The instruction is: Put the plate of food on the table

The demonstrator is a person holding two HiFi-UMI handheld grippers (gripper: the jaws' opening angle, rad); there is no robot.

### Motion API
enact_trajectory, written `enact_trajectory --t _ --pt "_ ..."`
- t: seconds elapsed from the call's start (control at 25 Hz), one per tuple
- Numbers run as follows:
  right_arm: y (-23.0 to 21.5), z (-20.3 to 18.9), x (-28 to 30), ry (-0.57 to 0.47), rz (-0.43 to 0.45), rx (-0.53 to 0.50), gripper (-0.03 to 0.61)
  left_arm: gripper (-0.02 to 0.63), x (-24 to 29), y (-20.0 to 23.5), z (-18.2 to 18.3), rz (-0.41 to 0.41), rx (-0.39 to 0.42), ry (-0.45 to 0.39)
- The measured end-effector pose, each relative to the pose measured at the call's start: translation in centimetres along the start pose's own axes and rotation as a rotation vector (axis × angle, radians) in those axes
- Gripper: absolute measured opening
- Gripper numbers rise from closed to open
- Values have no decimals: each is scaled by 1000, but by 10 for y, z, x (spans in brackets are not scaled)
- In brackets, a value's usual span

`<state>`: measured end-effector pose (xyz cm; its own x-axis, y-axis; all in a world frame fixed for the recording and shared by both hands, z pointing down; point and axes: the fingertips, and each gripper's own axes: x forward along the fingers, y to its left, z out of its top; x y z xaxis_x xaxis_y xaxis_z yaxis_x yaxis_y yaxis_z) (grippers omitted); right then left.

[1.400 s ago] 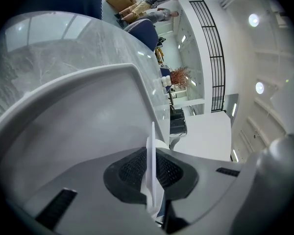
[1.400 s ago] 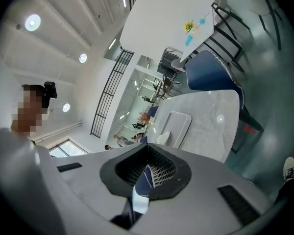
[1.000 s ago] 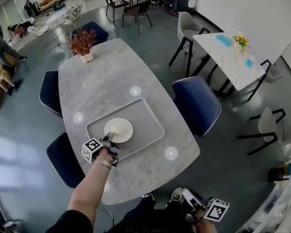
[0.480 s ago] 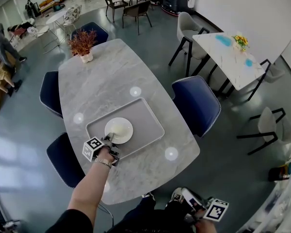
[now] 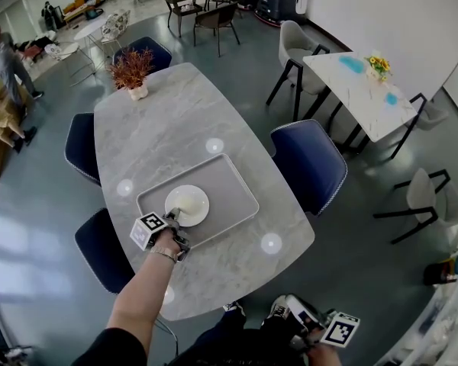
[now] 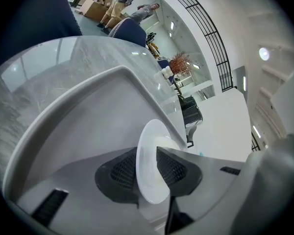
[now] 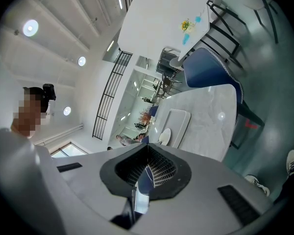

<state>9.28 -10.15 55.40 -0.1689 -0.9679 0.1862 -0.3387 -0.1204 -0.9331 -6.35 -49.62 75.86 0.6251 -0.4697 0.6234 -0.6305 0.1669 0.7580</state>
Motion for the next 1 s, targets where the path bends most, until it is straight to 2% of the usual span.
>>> enact_trajectory --t 0.16,0.64,0.84,0.88,0.92,0.96,1.0 --pt "1 2 -4 -2 12 5 12 178 -7 -4 0 9 36 2" --pt "7 7 -9 37 62 1 12 186 -39 1 -5 -20 48 -41" --pt "9 14 -12 81 101 -11 12 182 -67 -16 -9 -135 53 -79" --pt "10 15 -11 97 116 -16 11 159 -76 -22 -10 -160 66 -95" --pt "11 16 -11 115 132 -21 12 58 -85 -27 -12 -182 83 -112" --pt "11 17 -10 134 147 -26 11 8 -95 -32 -14 -204 99 -125" --pt "11 19 -10 153 162 -30 12 8 -105 -37 -19 -228 109 -135"
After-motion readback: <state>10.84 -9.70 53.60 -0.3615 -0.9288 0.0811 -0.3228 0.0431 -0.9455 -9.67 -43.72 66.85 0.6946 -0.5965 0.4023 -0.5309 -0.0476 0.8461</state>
